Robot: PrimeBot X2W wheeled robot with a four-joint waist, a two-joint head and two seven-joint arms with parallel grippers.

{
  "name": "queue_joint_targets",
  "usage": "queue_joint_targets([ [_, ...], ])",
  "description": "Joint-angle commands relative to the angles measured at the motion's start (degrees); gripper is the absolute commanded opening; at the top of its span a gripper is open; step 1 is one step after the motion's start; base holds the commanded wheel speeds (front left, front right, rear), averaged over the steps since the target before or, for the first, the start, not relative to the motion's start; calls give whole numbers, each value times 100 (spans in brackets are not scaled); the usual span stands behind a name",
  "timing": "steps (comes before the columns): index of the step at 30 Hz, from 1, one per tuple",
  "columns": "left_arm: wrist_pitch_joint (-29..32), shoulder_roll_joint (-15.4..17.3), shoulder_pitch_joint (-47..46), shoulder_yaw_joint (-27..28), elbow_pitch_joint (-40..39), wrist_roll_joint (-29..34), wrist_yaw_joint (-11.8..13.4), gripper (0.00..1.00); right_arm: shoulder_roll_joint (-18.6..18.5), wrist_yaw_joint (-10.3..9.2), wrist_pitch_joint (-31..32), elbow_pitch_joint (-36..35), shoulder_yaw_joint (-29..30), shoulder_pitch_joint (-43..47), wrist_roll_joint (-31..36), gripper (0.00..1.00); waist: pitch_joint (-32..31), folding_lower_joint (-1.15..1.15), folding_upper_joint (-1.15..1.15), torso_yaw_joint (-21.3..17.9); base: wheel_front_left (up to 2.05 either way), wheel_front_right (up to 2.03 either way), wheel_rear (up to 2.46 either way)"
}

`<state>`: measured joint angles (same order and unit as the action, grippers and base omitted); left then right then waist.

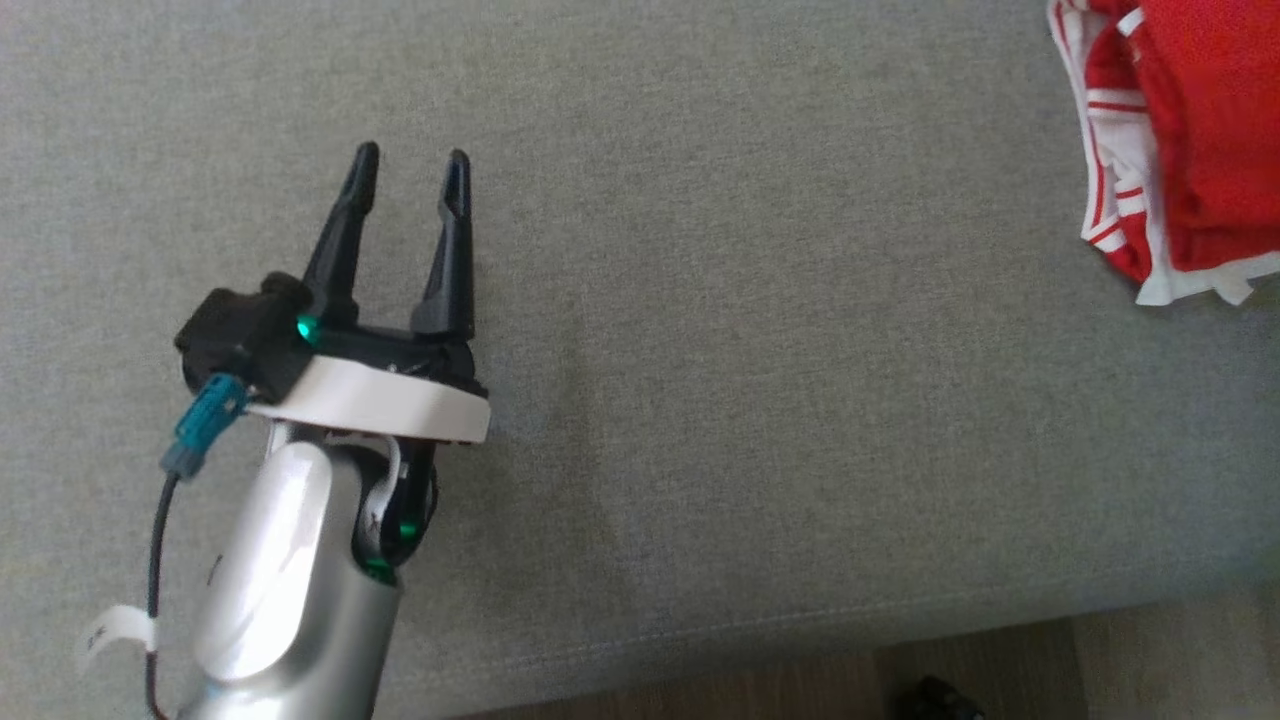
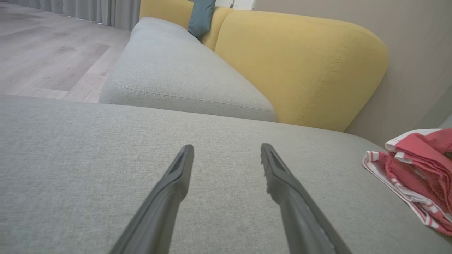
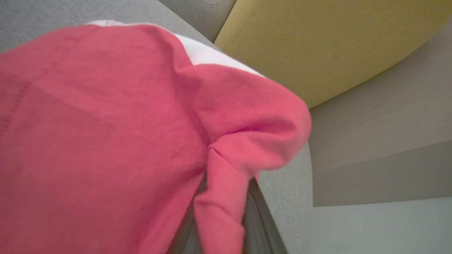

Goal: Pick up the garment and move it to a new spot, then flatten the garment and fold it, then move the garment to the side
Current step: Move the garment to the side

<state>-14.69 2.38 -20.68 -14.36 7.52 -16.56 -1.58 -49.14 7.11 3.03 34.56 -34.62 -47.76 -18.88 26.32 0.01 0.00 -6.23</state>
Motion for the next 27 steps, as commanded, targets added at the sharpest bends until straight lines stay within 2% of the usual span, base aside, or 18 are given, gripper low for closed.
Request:
queue_joint_targets([
  [1, -31, 50, -124, 193, -181, 88, -18, 100, -160, 37, -23, -33, 96, -10, 55, 0, 82, -1, 0, 3, 0, 0, 0],
  [10, -31, 50, -204, 258, -141, 129, -75, 100, 44, 37, -33, 104, 388, -4, 275, 0, 203, -1, 0, -8, 0, 0, 0],
  [11, -31, 50, -211, 258, -133, 129, -77, 100, 65, 37, -35, 123, 424, 1, 292, 32, 201, -1, 0, -7, 0, 0, 0],
  [12, -31, 50, -217, 262, -122, 128, -80, 100, 91, 37, -45, 135, 461, 10, 301, 81, 193, -1, 0, -7, 0, 0, 0],
  [13, -31, 50, -220, 268, -110, 128, -83, 100, 123, 37, -62, 152, 512, 23, 279, 100, 181, -1, 0, -7, 0, 0, 0],
  [21, -31, 50, -159, 324, -42, 93, -86, 100, 278, 37, -122, 100, 720, 40, 256, 100, -49, -1, 0, 1, 0, 0, 0],
  [27, -31, 50, -51, 285, -63, -50, -25, 100, 466, 37, -228, 11, 954, 1, 337, 100, -492, -1, 0, 112, 0, 0, 0],
])
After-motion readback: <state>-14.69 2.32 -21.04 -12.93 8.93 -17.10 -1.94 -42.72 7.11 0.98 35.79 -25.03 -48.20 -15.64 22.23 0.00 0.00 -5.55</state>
